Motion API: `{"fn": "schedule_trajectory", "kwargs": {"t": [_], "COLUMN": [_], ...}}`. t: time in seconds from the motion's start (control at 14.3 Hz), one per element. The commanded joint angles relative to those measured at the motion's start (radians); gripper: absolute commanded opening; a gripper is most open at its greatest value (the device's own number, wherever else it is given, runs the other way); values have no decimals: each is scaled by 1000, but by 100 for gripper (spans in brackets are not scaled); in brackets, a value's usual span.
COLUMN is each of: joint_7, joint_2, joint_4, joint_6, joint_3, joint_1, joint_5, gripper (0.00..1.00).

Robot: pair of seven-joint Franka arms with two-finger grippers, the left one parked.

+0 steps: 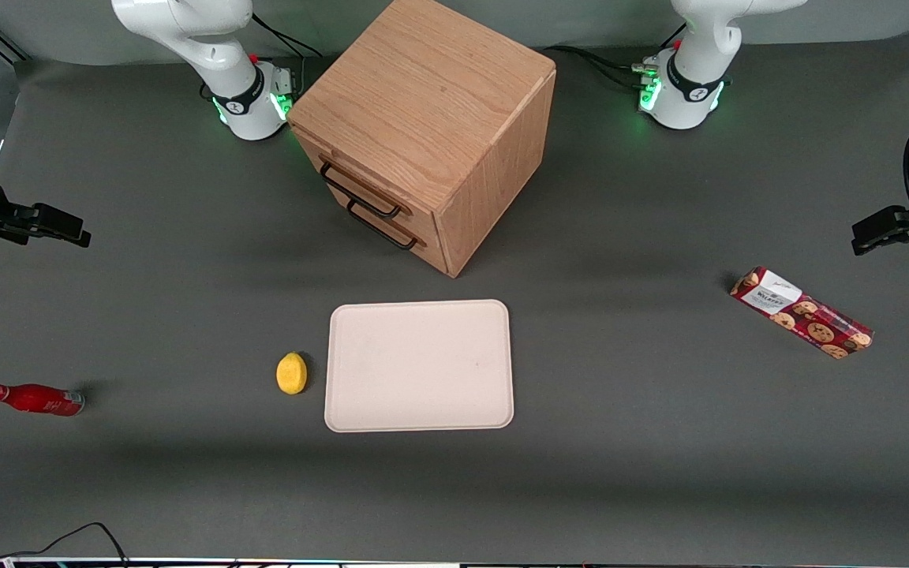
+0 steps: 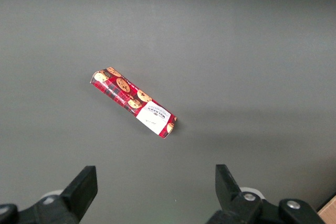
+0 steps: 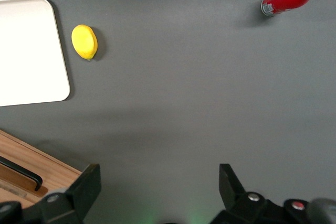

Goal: Open upper drawer

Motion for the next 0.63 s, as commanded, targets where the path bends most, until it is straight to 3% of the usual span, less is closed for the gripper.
{"fn": "schedule_trajectory", "kwargs": {"t": [0.0, 0.56], "joint_7": [9, 16], "joint_2": [14, 17], "joint_4": [29, 44], "joint_6": [-20, -22], "joint_3": [6, -7], "joint_1": [-9, -4], "joint_5": [-9, -6], "gripper": [100, 100]}}
